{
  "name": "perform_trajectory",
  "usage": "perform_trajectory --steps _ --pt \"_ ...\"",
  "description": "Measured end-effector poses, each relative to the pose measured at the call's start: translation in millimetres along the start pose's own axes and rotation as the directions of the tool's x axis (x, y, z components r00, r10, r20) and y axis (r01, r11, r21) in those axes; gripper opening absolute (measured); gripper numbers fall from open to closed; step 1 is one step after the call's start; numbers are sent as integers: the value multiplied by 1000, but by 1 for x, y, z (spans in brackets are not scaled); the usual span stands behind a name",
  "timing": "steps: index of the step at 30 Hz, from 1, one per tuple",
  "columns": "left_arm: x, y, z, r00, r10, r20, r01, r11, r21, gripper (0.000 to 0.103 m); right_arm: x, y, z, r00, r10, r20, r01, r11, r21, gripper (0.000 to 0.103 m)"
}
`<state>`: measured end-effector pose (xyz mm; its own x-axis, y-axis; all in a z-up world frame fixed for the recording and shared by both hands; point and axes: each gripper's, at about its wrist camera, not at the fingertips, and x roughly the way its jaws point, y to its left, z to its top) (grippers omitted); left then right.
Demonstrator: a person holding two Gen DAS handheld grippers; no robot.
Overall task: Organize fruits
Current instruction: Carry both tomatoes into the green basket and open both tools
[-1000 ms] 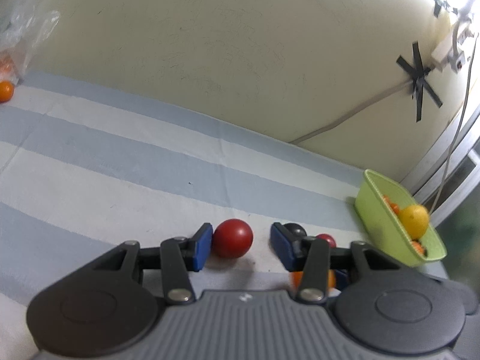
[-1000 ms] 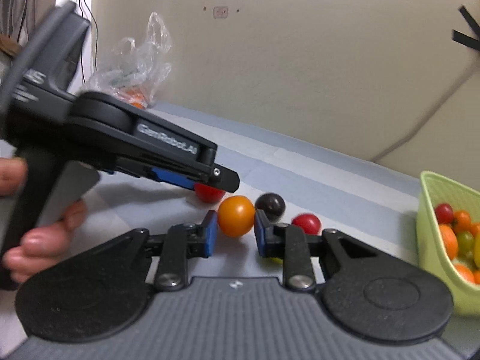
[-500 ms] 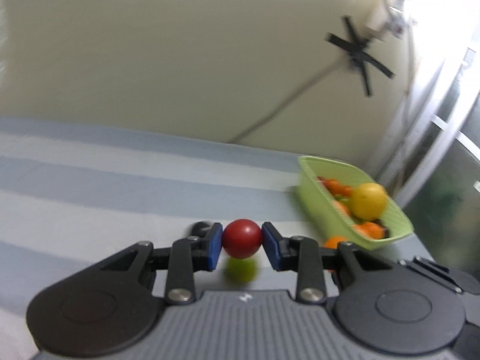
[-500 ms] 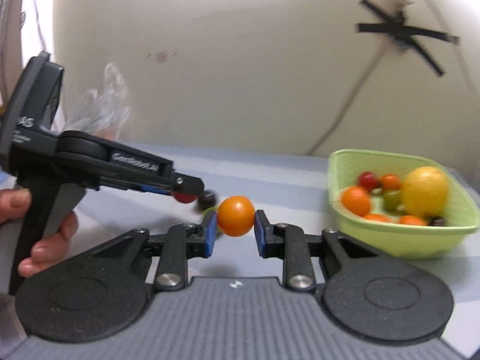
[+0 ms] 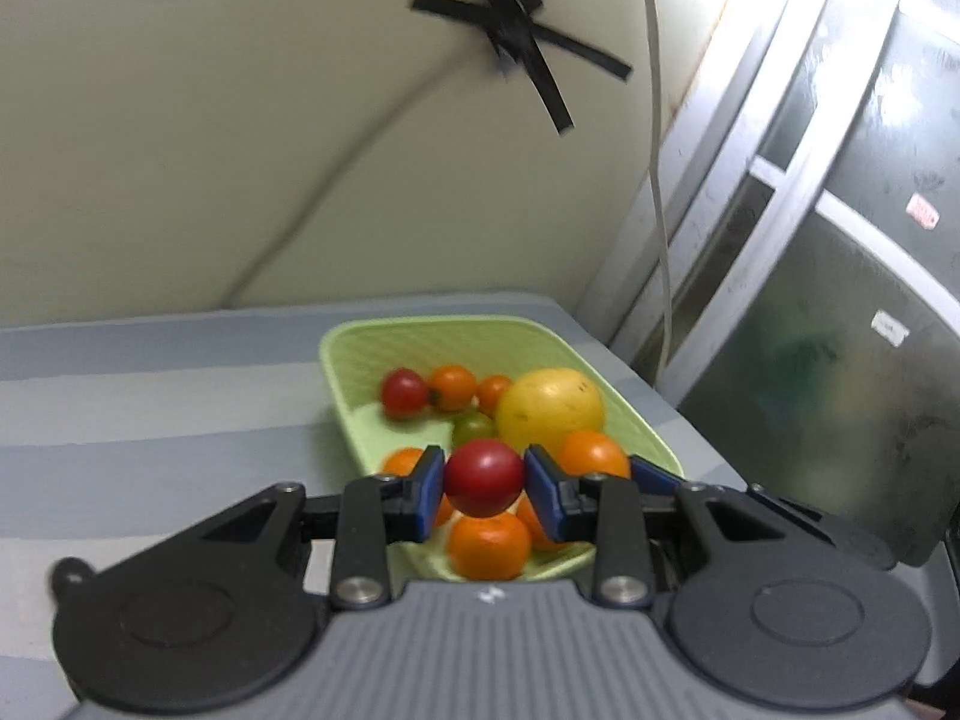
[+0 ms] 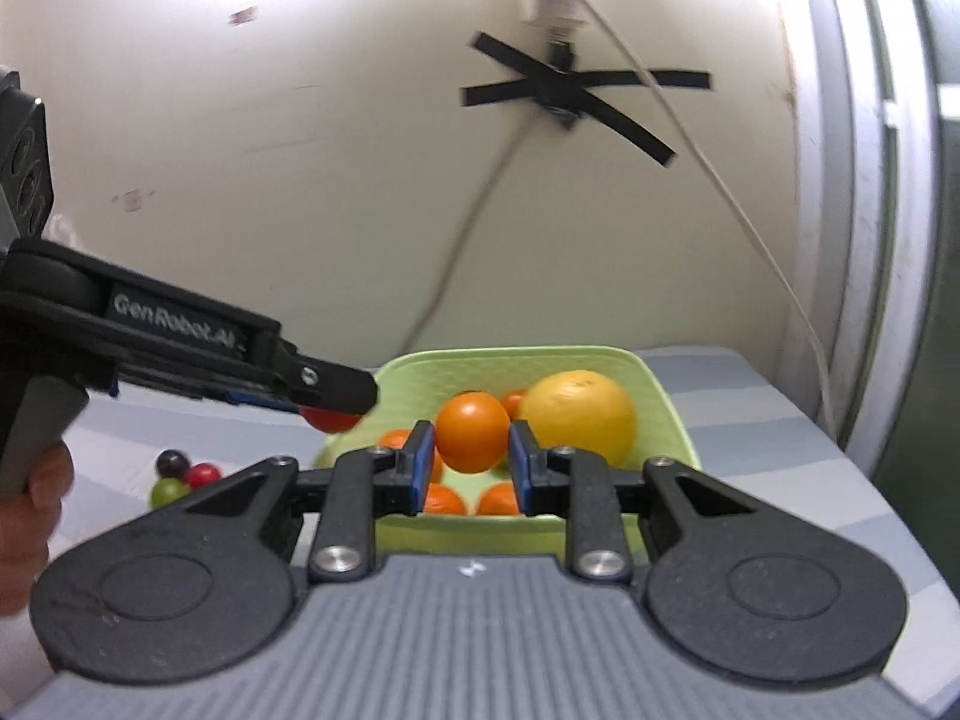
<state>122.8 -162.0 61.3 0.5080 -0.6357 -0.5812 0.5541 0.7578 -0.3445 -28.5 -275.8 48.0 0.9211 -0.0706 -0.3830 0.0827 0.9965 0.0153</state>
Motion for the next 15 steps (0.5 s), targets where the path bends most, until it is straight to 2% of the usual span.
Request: perform_trajectory --steps 2,3,4,8,9,10,15 --pt "10 -6 1 1000 9 -19 -9 1000 7 34 5 -7 0 1000 -7 -11 7 1000 30 30" --pt "11 -8 -1 1000 14 -19 -14 1000 13 41 7 -10 0 1000 -9 -21 10 999 43 31" --pt "11 -9 -2 1000 23 -14 -23 1000 18 43 8 -13 -1 1000 -8 -29 9 998 55 31" --pt "-1 -1 -6 1000 31 0 -31 1000 1 44 6 -18 0 1000 -7 -26 9 996 84 32" --pt "-7 3 -7 999 33 9 -33 999 -8 44 7 -18 0 1000 -8 -27 10 996 85 39" --pt "-15 7 -7 999 35 21 -35 999 -17 44 8 -18 1 1000 -10 -26 12 996 85 41" --pt "-53 36 -13 992 91 85 -84 993 -77 46 7 -18 0 1000 -15 -22 17 996 93 40"
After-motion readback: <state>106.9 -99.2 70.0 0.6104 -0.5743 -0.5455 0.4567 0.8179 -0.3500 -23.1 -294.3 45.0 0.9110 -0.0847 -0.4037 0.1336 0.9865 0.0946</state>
